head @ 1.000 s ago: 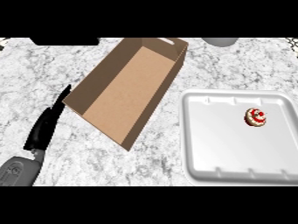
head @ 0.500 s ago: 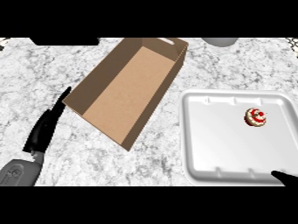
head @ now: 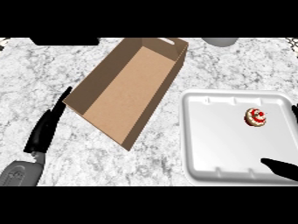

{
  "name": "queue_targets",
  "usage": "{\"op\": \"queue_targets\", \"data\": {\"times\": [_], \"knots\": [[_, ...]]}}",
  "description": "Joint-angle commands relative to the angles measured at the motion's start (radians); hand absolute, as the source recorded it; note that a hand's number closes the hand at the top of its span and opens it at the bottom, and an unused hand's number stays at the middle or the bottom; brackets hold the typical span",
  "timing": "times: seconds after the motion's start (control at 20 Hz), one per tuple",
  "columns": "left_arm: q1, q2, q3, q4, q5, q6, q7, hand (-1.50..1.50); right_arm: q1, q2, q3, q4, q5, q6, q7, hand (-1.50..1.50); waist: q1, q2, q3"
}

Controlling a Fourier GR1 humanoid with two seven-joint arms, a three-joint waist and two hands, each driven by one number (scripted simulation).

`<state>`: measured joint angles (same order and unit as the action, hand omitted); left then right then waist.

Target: Pick the cupcake from the tray and place it in the cardboard box

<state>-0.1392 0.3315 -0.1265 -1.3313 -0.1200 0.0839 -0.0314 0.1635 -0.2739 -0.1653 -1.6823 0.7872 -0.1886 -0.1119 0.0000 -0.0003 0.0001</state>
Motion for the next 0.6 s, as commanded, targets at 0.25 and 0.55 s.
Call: {"op": "queue_targets", "data": {"times": [0.25, 0.55], "knots": [[0.008, -0.026, 0.069, -0.086, -0.035, -0.071, 0.067, 0.0, -0.1, 0.02, -0.023, 0.153, 0.051, -0.032, -0.036, -1.5, 0.001, 0.0, 0.0], [0.023, -0.04, 0.109, -0.036, -0.05, -0.114, 0.003, 0.0, -0.172, 0.017, -0.039, 0.251, 0.064, -0.032, -0.028, -1.5, 0.001, 0.0, 0.0]]}}
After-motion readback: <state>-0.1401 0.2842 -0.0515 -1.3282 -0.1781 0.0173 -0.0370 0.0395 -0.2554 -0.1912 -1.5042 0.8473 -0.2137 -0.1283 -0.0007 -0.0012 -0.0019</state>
